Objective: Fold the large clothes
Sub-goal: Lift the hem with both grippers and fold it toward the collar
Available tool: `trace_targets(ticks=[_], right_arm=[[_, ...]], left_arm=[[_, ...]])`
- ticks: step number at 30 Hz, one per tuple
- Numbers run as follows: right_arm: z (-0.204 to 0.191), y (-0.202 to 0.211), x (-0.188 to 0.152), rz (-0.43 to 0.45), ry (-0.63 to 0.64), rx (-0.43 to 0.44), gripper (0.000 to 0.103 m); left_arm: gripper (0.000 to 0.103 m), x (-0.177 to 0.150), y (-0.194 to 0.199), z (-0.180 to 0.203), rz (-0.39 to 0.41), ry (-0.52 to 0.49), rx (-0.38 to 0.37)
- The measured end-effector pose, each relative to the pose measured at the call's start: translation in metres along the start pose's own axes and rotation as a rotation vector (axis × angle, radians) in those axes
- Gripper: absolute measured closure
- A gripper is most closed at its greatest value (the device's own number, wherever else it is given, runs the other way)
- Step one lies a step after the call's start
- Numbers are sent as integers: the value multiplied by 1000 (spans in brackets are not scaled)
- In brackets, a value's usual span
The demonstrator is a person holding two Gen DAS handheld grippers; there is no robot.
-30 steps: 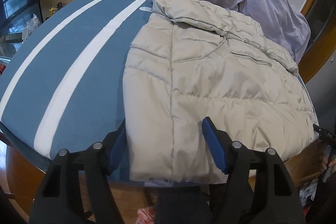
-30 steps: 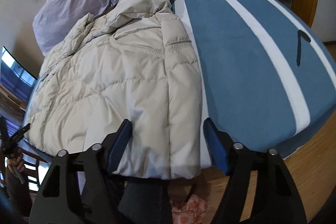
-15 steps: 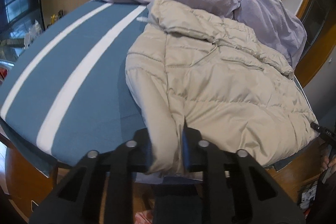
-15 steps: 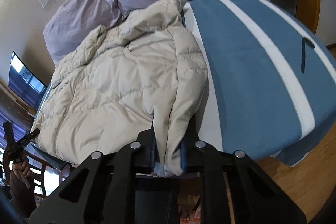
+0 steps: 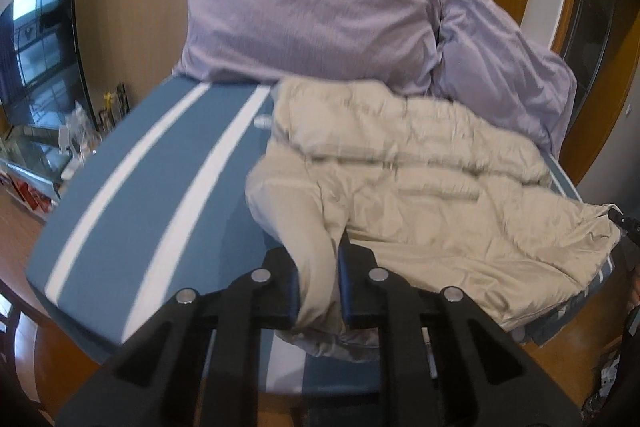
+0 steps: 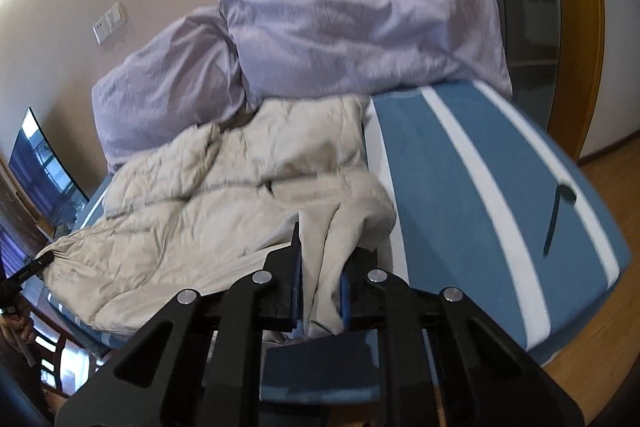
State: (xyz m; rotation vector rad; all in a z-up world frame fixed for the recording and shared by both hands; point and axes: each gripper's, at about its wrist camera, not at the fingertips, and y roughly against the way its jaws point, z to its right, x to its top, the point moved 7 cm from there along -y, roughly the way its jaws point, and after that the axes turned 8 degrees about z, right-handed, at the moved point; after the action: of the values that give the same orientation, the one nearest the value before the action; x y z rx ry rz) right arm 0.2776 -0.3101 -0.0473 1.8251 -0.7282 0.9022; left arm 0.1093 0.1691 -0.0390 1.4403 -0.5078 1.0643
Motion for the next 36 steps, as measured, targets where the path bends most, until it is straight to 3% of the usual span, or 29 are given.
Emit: trace_targets(ticks=[10, 22, 28, 36], right_arm=[[-20, -33, 81, 96, 54, -55, 88], [-30, -114, 140, 111, 118, -148, 88], [-23, -180, 154, 87, 97, -196, 88], [-12, -263, 151, 5, 65, -228, 87]], left_arm=[[88, 87, -19, 15, 100, -27, 61], [88, 165, -112, 33, 118, -30, 159], [88, 186, -176, 34, 99, -17, 203], [88, 182, -258, 26, 43, -4, 249]])
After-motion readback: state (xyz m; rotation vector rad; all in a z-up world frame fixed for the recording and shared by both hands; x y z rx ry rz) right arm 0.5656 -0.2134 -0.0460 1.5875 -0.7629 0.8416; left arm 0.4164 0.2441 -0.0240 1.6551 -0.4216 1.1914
